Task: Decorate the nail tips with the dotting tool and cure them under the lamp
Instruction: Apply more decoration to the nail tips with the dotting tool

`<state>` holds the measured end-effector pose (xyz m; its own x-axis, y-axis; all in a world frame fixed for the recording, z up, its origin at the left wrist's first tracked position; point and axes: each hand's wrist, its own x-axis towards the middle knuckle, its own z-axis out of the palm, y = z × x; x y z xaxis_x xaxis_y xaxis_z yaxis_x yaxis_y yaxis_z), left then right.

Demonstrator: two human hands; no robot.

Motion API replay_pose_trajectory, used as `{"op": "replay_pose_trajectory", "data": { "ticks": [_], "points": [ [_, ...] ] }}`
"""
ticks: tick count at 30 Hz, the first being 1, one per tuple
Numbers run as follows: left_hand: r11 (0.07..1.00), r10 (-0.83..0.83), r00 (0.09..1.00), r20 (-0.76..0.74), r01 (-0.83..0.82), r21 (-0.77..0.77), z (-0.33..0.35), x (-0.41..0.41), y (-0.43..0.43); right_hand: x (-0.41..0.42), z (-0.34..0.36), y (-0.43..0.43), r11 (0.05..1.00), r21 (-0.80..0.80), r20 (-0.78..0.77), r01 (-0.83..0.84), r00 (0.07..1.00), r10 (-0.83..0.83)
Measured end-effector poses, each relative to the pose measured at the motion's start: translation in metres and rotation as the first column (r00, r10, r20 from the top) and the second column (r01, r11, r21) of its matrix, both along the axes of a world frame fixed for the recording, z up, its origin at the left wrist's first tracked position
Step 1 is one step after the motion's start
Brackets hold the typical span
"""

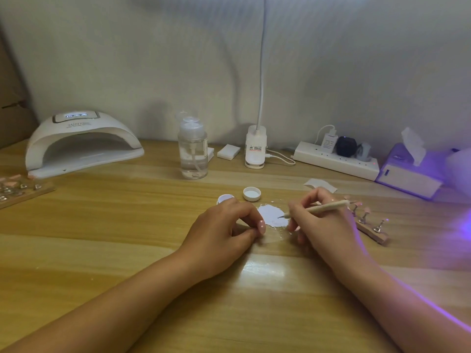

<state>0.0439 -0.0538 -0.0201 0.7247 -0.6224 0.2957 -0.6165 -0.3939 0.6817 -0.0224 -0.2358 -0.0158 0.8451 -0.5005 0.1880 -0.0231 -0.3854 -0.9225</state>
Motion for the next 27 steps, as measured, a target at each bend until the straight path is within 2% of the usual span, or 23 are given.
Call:
{"op": "replay_pose_trajectory", "data": {
  "ticks": [7, 20, 24, 27],
  "points": [
    [1.000, -0.003, 1.000, 0.001, 0.003, -0.003, 0.000, 0.000, 0.000, 0.000, 0.002, 0.003, 0.997, -0.067, -0.119, -0.037, 0.992, 0.029],
    [1.000, 0.004, 1.000, 0.012, -0.004, 0.012, 0.000, 0.000, 0.000, 0.000, 0.004, 0.006, 0.998, -0.067, -0.112, -0.022, 0.994, 0.015],
    [1.000, 0.002, 1.000, 0.006, -0.002, 0.006, 0.000, 0.001, 0.000, -0.003, 0.005, 0.005, 0.998, 0.013, 0.046, 0.063, 0.997, -0.063],
    [1.000, 0.004, 1.000, 0.004, -0.004, 0.006, 0.000, 0.001, 0.000, -0.007, 0.012, 0.011, 0.987, 0.158, 0.171, -0.021, 0.985, -0.007]
  ]
}}
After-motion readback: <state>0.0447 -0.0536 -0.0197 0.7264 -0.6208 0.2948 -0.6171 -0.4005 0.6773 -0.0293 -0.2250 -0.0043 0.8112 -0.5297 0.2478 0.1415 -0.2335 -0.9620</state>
